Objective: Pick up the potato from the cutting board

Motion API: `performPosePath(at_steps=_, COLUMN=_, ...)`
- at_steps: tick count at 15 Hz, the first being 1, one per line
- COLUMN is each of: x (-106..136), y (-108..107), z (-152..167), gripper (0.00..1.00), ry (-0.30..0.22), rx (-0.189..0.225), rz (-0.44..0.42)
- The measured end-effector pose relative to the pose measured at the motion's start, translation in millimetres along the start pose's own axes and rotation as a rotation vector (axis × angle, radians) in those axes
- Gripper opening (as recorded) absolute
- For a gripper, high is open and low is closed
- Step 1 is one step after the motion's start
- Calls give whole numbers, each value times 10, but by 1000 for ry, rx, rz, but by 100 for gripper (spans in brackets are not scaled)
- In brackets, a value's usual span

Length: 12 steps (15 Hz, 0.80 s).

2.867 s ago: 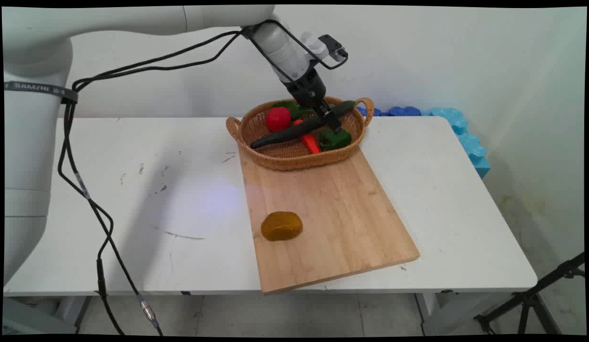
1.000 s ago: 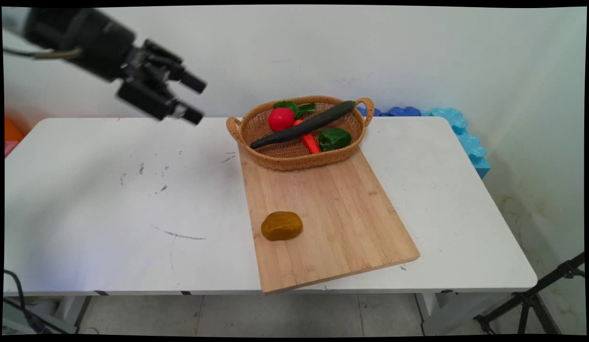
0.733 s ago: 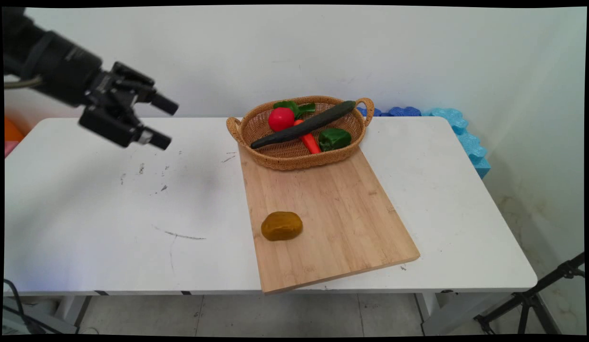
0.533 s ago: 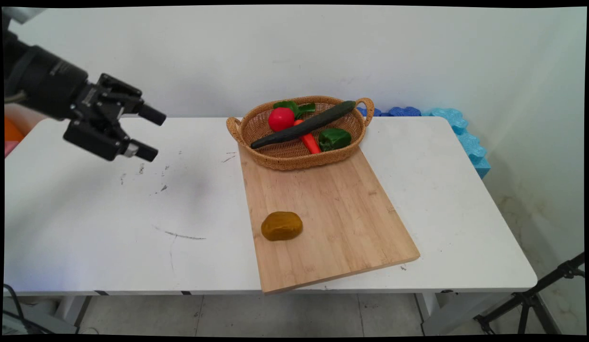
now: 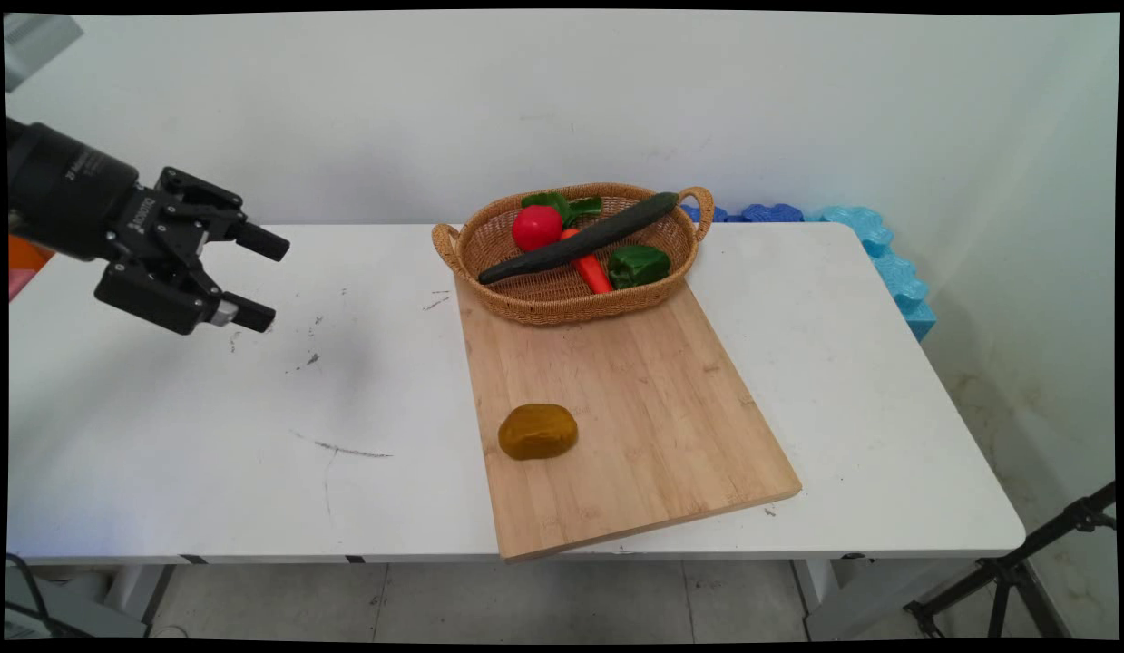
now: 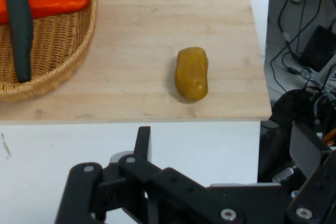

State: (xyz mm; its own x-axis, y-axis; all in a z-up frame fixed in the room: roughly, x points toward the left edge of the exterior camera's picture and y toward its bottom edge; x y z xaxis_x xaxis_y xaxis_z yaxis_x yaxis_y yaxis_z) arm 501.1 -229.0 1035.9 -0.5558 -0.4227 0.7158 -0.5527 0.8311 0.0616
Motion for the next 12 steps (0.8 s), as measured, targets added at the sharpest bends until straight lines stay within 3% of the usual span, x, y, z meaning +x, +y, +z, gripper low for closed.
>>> performPosePath(at_steps=12, x=-80, y=-5, z=113, gripper=100, ry=-5, rx=50, rz=-6)
